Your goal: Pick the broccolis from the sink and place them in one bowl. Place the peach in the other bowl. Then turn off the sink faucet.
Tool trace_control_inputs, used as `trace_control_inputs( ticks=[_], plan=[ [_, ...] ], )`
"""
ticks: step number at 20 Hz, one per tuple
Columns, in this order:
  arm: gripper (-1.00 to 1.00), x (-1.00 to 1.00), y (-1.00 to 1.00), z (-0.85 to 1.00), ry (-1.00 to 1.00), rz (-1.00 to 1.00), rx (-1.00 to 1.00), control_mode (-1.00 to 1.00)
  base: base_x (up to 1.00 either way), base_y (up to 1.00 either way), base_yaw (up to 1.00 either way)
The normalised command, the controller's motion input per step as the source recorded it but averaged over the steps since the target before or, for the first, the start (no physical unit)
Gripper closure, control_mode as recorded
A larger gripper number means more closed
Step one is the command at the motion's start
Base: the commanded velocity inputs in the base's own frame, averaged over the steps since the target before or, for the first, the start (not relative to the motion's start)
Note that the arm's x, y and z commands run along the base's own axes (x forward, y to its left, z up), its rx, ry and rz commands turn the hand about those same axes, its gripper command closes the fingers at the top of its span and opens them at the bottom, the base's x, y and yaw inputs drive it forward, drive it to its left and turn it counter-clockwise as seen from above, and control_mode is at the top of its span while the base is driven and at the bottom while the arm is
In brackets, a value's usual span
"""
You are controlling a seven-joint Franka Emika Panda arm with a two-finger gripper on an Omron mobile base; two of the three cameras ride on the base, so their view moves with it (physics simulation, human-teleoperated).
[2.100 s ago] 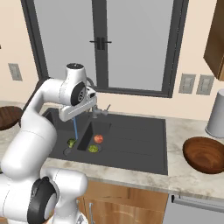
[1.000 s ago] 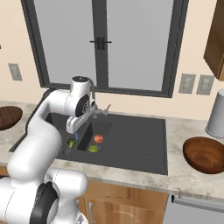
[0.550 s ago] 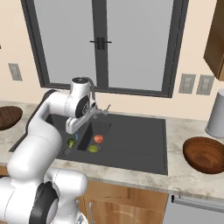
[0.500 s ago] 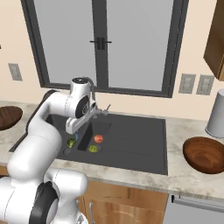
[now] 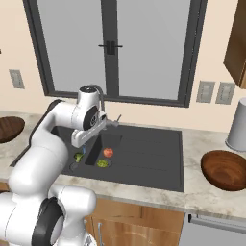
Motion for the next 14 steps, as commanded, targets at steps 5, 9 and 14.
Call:
trace_control_inputs(
  ticks=[5,9,14],
  plan=[
    [-1.00,0.00,0.00,-0.02,0.13,-0.07,0.00,-1.00,0.00,0.00,0.00],
    [-1.00,0.02,0.00,-0.08,0.10,-0.03,0.00,-1.00,0.00,0.00,0.00],
    [-1.00,0.09,0.00,-0.22,0.01,0.00,0.00,-1.00,0.00,0.00,0.00]
  ],
)
